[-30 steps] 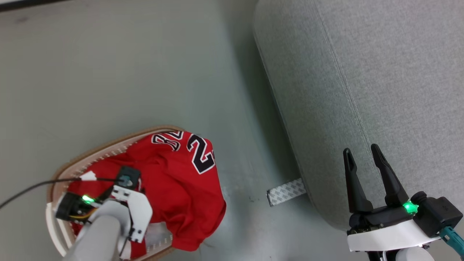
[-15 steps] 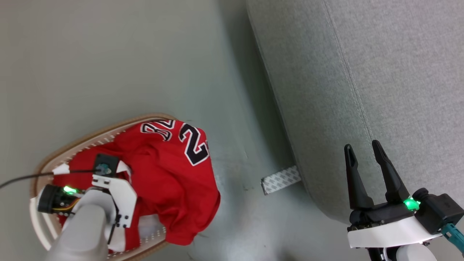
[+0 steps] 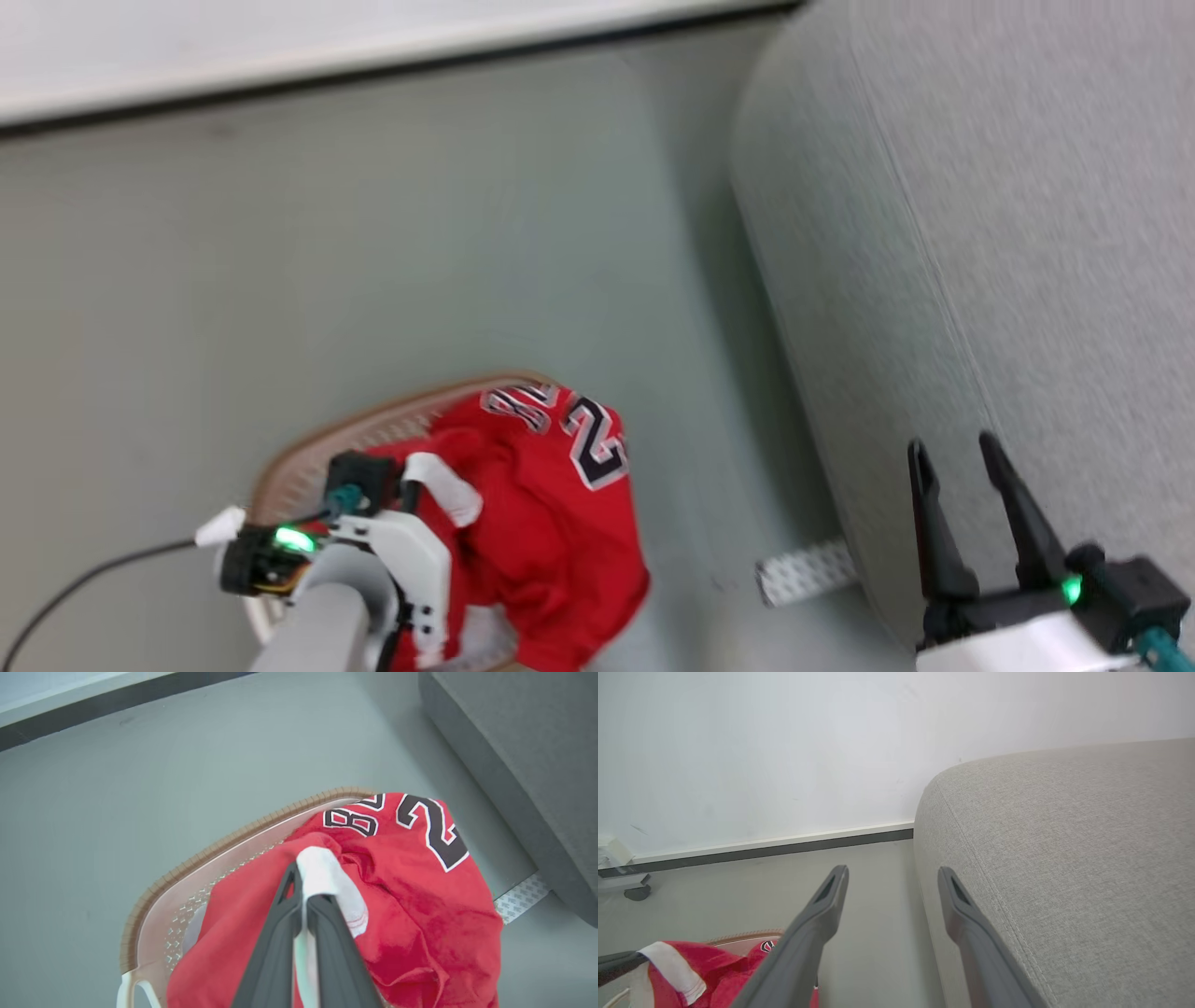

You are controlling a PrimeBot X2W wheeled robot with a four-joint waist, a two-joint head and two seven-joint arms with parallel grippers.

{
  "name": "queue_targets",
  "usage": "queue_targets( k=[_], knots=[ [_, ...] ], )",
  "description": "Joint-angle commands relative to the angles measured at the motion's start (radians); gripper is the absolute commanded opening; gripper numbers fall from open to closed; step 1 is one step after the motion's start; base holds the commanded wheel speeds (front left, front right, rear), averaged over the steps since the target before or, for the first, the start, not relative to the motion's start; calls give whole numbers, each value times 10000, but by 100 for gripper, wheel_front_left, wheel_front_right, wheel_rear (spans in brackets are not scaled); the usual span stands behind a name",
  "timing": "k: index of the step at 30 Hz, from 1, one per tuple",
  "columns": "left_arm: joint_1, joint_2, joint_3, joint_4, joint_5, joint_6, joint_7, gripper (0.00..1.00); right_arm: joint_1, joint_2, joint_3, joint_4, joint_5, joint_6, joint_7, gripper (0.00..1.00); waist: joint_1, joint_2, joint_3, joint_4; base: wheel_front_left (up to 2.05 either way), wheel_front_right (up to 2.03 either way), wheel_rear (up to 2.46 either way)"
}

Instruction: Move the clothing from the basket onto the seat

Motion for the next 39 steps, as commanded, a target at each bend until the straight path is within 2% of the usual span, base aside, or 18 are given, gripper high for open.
queue_targets(
  k=[1, 10, 20, 28, 39],
  knots=[
    [204, -32, -22, -99, -180, -53, -43, 0, 183, -40, -47, 29, -11, -21, 3, 100, 0, 0, -1015, 914, 0, 0, 0],
    [1178, -318, -349, -2567, -648, -259, 355, 0, 965, -43, -251, 209, -590, -21, 3, 100, 0, 0, -2741, 1933, 0, 0, 0],
    [2265, -329, -679, -7071, -1104, -374, 2283, 0, 1300, -39, 144, 149, -967, -21, 4, 100, 0, 0, -3924, 2150, 0, 0, 0],
    [2475, -249, -927, -9593, -1354, -395, 3665, 0, 913, -193, 1302, -209, -1234, -21, 4, 100, 0, 0, -4147, 2169, 0, 0, 0],
    [2450, -352, -1902, -10674, -1563, -468, 4395, 0, -433, -807, 3614, 59, -851, -21, 45, 100, 0, 0, -4184, 2275, 0, 0, 0]
  ],
)
